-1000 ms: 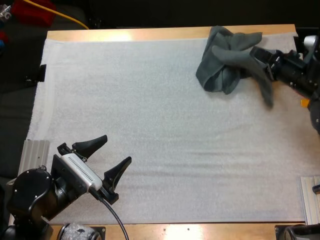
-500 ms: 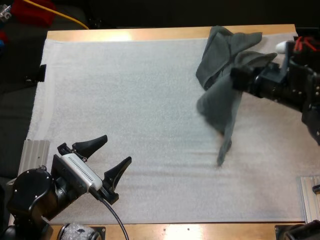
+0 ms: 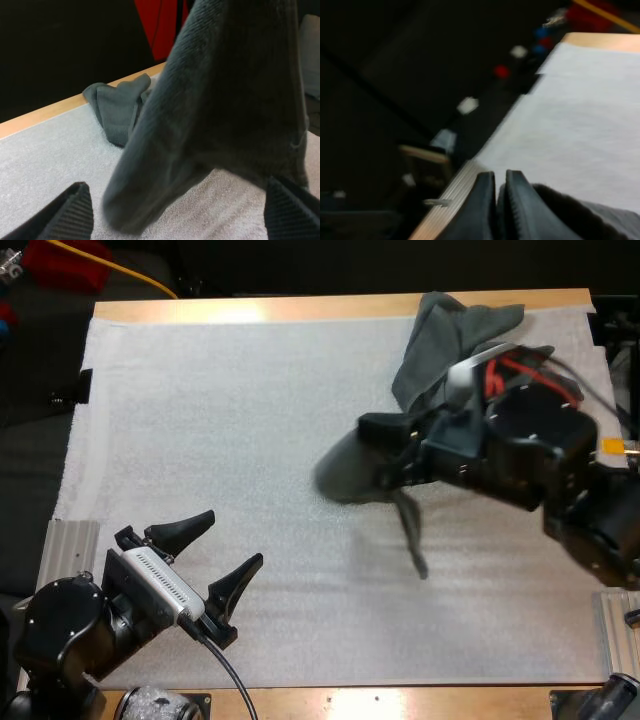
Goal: Pick towel from pile, fold and stack
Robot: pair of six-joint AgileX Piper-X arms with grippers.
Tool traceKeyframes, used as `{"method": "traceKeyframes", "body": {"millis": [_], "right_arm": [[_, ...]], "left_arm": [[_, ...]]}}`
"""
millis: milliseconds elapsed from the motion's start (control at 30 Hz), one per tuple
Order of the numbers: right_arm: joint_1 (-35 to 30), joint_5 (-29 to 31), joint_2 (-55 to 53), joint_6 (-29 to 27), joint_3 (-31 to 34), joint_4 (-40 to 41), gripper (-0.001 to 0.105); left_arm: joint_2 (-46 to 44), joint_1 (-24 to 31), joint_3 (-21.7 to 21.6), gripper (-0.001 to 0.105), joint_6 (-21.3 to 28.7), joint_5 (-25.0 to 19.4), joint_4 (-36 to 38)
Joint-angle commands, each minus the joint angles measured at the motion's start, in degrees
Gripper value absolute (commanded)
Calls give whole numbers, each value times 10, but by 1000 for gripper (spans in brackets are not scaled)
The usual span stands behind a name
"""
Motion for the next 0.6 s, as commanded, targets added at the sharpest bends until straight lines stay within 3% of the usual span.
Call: {"method": "traceKeyframes", "body": {"millis": [0, 267, 367, 567], "right_arm": [[14, -6, 5, 10, -6, -22, 1], [65, 3, 6, 34, -7, -18, 1], [59, 49, 20, 14, -1, 34, 1], [16, 55, 83, -17, 35, 49, 1]], "left_arm": [[0, -2, -4, 68, -5, 4, -7], [0, -2, -4, 68, -5, 4, -7], [0, -2, -4, 68, -5, 4, -7], [0, -2, -4, 68, -5, 4, -7]]}}
